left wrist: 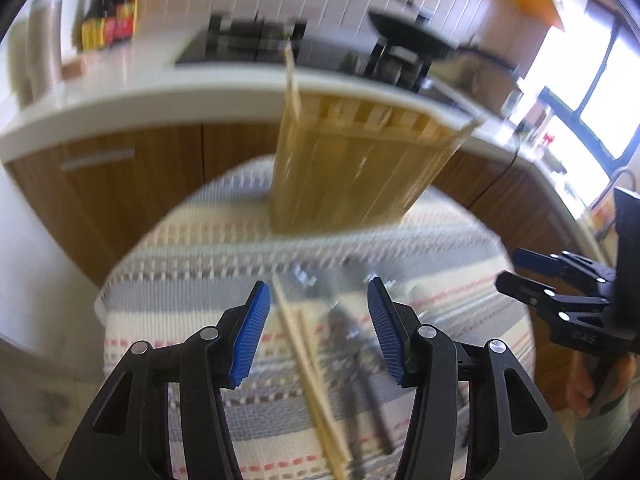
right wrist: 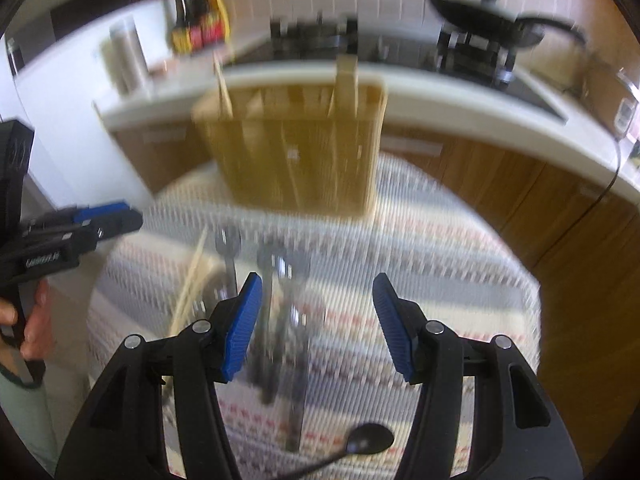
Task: Organize utensils
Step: 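Grasp a chopstick with the left gripper while the right gripper grasps a clear plastic spoon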
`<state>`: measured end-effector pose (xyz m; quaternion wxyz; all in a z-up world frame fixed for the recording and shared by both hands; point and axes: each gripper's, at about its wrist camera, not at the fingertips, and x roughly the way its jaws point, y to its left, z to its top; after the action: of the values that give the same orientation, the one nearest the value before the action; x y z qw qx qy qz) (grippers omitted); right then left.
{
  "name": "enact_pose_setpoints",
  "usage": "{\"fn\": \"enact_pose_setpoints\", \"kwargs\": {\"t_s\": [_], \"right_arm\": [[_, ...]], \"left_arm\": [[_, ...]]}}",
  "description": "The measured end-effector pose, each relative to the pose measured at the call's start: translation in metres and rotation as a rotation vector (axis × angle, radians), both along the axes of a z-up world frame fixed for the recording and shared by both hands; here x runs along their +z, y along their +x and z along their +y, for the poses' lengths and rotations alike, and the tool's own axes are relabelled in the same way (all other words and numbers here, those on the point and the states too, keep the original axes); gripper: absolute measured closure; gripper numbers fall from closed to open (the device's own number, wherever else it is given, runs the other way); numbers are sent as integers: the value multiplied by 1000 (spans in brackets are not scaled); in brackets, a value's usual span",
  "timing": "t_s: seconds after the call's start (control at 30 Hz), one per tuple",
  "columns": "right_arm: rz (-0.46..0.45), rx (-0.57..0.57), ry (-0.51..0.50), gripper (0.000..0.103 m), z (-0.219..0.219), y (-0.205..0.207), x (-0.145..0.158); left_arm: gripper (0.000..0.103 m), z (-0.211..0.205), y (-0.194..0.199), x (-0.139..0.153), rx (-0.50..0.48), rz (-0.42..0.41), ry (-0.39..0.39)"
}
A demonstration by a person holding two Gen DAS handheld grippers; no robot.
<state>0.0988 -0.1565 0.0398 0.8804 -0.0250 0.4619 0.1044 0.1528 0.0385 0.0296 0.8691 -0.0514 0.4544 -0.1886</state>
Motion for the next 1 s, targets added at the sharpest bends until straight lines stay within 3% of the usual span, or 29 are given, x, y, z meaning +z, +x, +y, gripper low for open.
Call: {"fn": "enact_pose_setpoints", "kwargs": {"t_s": [0.1, 0.23, 0.37, 0.53, 0.77, 0.93, 1.0], "right_arm": [[110, 24, 3, 50, 3, 5, -27], [248, 22, 53, 60, -1, 15, -54], [335, -3, 93, 65, -9, 25, -73], [385, 1, 72, 66, -2, 30, -85], [416, 15, -33, 73, 20, 31, -99], [396, 24, -109, 92, 38, 25, -102], [377, 39, -148, 92, 48, 22, -104]], "left_arm": [[59, 0, 13, -28, 8, 79, 11], [66, 4, 33, -59, 24, 184, -28], [72, 0, 42, -74, 36, 222, -29], [79, -10, 47, -83, 27, 241, 15], [84, -17, 50, -84, 28, 257, 37], [96, -24, 53, -84, 31, 250, 85], [97, -28, 53, -84, 28, 242, 91]]}}
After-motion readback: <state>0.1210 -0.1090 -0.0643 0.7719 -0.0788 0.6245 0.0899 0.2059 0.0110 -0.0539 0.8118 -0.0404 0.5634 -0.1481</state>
